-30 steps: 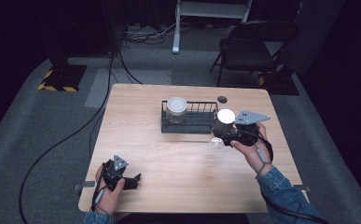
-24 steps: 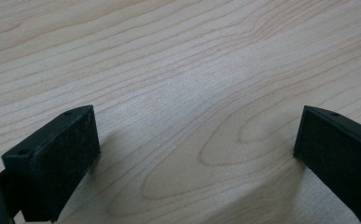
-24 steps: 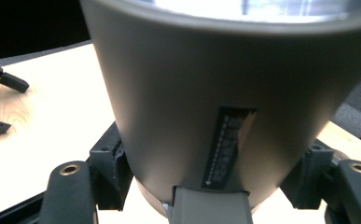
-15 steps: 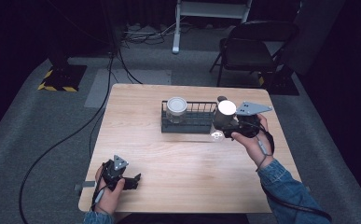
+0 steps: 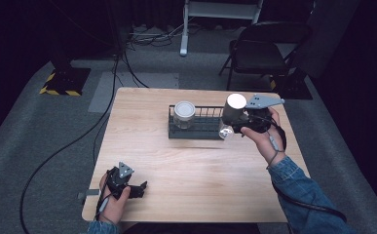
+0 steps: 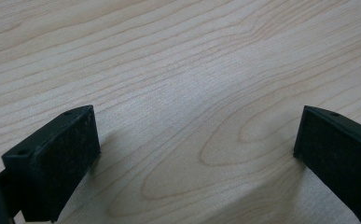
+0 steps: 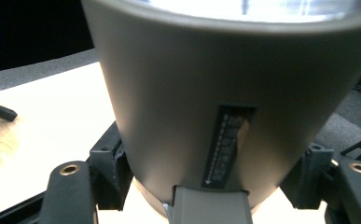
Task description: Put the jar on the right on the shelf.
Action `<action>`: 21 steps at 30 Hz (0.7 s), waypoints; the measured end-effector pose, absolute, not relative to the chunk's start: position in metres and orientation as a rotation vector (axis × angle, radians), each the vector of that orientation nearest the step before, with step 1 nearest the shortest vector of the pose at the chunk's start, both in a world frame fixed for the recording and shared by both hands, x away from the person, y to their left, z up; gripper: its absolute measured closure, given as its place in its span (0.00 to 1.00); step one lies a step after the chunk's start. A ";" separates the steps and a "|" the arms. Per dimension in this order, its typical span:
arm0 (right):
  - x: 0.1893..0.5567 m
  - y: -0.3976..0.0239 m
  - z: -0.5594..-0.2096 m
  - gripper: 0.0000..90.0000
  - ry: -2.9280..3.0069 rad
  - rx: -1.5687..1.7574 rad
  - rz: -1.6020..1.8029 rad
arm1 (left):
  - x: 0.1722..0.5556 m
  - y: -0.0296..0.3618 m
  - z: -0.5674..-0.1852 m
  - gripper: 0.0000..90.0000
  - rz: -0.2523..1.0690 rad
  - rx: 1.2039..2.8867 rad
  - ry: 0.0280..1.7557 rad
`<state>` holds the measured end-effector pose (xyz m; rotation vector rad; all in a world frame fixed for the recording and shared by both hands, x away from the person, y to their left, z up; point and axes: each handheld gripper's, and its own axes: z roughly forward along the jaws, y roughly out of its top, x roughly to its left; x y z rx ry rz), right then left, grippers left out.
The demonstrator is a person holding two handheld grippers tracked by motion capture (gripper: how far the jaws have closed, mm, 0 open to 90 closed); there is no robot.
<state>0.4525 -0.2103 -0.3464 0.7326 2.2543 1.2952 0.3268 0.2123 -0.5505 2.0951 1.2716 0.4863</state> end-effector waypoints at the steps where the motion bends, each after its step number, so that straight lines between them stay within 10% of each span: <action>1: 0.454 -0.210 -0.345 0.34 2.254 0.731 1.295 | 0.327 0.212 -0.550 0.00 0.486 2.096 1.272; 21: 0.488 -0.203 -0.321 0.34 2.223 0.755 1.332 | 0.327 0.212 -0.550 0.00 0.488 2.096 1.275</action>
